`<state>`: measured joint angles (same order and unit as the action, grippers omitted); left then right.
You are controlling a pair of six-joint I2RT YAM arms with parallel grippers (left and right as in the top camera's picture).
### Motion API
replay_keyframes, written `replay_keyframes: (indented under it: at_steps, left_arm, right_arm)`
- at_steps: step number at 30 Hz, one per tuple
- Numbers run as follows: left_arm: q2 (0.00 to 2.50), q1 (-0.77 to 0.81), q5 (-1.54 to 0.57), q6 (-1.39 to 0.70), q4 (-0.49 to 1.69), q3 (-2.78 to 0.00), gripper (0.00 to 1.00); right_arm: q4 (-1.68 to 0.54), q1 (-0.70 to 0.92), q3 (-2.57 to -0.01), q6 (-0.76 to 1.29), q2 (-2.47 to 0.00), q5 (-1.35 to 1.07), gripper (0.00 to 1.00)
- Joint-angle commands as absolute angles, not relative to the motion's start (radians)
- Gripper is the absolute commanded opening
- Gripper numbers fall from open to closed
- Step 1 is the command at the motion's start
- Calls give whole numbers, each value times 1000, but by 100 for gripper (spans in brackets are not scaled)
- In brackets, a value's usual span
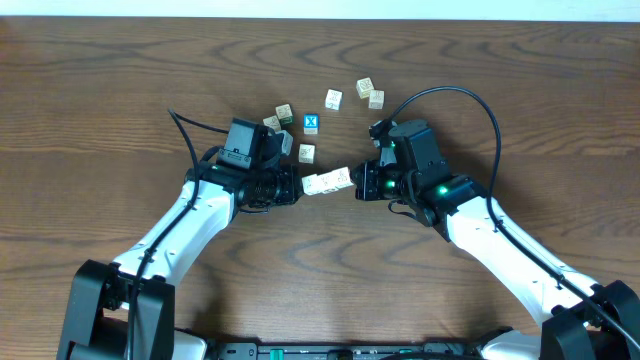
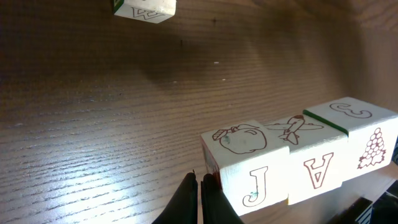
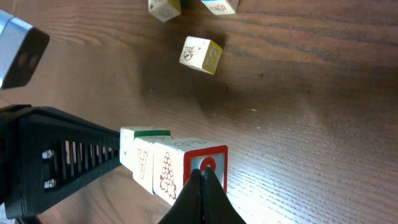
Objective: Lift 3 blocks
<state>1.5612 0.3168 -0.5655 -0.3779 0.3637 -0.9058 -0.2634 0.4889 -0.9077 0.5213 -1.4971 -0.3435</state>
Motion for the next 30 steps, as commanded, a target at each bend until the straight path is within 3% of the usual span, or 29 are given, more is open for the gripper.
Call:
replay_keyframes:
  at_steps: [1,30]
  left_arm:
    - [1508,360,-775,-380,328,-975,7]
    - [1488,360,-775,-395,328,-989,7]
  right_arm:
    - [-262,538,-923,500,-1503,-548,1]
    - [-262,538,-923,499,-1503,-548,1]
